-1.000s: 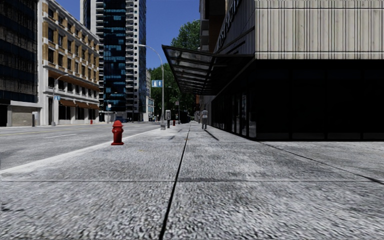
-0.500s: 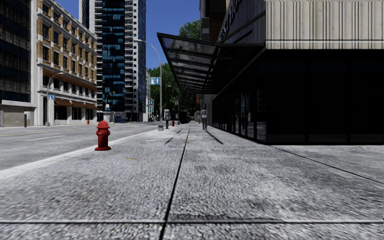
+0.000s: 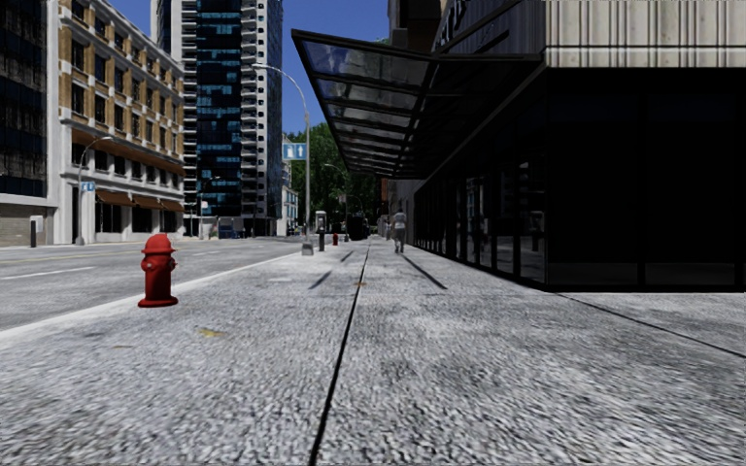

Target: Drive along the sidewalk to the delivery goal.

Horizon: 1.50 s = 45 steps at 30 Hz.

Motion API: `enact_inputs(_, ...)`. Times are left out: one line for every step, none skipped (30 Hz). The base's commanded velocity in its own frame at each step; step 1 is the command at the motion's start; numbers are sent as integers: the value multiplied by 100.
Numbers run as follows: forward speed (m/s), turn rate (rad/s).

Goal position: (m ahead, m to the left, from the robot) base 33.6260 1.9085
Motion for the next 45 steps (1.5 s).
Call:
enact_inputs(200,0)
enact_inputs(200,0)
enact_inputs(200,0)
enact_inputs(200,0)
enact_inputs(200,0)
enact_inputs(200,0)
enact_inputs(200,0)
enact_inputs(200,0)
enact_inputs(200,0)
enact_inputs(200,0)
enact_inputs(200,0)
enact_inputs(200,0)
enact_inputs(200,0)
enact_inputs(200,0)
enact_inputs(200,0)
enact_inputs(200,0)
enact_inputs(200,0)
enact_inputs(200,0)
enact_inputs(200,0)
enact_inputs(200,0)
enact_inputs(200,0)
enact_inputs(200,0)
enact_inputs(200,0)
enact_inputs(200,0)
enact_inputs(200,0)
enact_inputs(200,0)
enact_inputs(200,0)
enact_inputs(200,0)
enact_inputs(200,0)
enact_inputs(200,0)
enact_inputs(200,0)
enact_inputs(200,0)
enact_inputs(200,0)
enact_inputs(200,0)
enact_inputs(200,0)
enact_inputs(200,0)
enact_inputs(200,0)
enact_inputs(200,0)
enact_inputs(200,0)
enact_inputs(200,0)
enact_inputs(200,0)
enact_inputs(200,0)
enact_inputs(200,0)
enact_inputs(200,0)
enact_inputs(200,0)
